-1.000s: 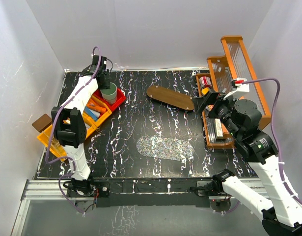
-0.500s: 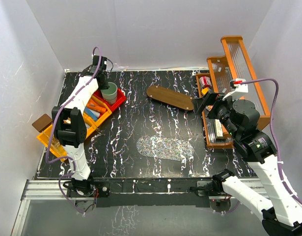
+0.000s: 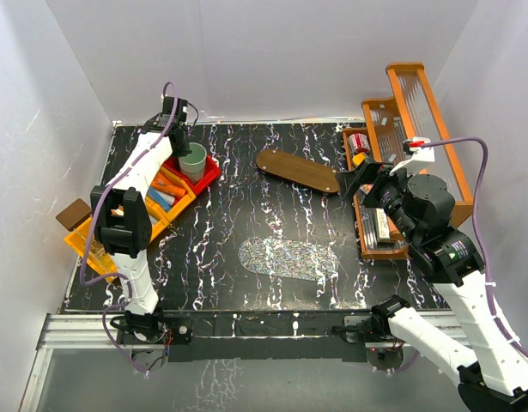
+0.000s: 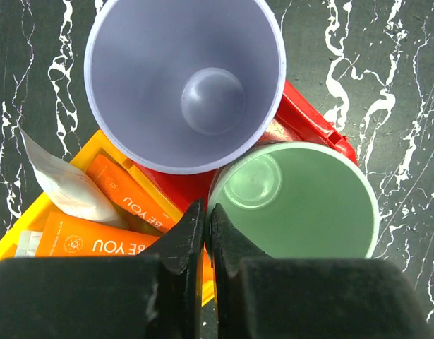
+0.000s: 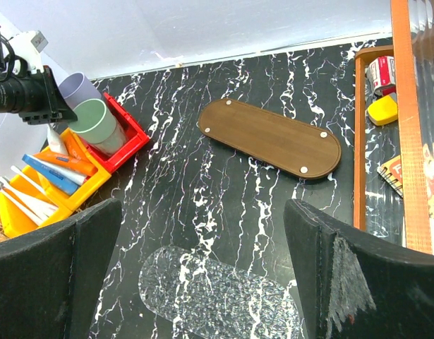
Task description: Prepare toiletry sets of a toothbrush and toothpaste on the tray
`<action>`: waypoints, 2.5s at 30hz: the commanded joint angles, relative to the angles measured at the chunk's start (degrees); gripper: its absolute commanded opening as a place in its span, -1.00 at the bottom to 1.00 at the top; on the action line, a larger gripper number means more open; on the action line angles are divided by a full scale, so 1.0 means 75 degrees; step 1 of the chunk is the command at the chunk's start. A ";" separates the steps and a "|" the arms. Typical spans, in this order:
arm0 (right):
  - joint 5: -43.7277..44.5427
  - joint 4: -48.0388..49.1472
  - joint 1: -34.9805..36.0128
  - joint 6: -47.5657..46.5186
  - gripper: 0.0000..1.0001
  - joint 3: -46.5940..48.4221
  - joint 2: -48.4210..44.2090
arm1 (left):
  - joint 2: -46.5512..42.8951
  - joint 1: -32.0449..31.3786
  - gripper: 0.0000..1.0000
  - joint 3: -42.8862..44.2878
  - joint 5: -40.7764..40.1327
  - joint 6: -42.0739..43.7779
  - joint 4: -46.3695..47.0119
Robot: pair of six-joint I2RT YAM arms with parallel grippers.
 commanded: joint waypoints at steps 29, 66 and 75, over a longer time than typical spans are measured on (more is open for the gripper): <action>0.0527 0.0181 -0.0046 -0.0174 0.97 0.0070 -0.0361 | -0.0381 -0.1435 -1.00 0.1712 0.1991 -0.0775 0.0539; 0.1027 -0.0122 -0.0051 -0.0372 0.97 0.0134 -0.0650 | 0.3067 -0.2329 -1.00 0.5007 0.1410 -0.0314 0.0084; 0.0988 -0.0064 -0.0046 -0.0378 0.97 0.0093 -0.0579 | 0.3198 -0.2359 -1.00 0.5001 0.1469 -0.0341 0.0148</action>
